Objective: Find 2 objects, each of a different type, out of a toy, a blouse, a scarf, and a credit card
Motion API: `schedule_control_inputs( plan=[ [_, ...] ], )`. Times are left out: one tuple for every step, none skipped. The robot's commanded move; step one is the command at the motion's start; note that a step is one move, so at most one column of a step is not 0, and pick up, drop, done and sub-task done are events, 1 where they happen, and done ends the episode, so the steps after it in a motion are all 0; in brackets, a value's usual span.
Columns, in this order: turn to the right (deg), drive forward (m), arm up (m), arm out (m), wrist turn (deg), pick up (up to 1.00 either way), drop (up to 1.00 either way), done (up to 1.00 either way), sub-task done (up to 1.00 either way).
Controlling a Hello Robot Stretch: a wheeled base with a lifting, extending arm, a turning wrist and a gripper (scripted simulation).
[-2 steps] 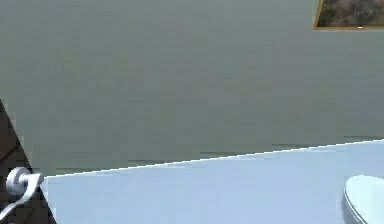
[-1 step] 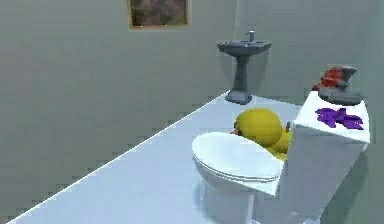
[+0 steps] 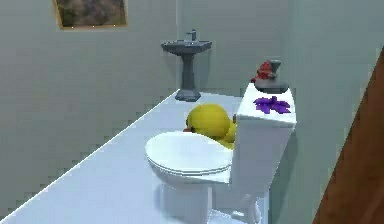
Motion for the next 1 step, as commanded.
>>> schedule_control_inputs(
  plan=[
    [0.0, 0.6, 0.0, 0.0, 0.0, 0.0, 0.0, 0.0, 0.0]
  ],
)
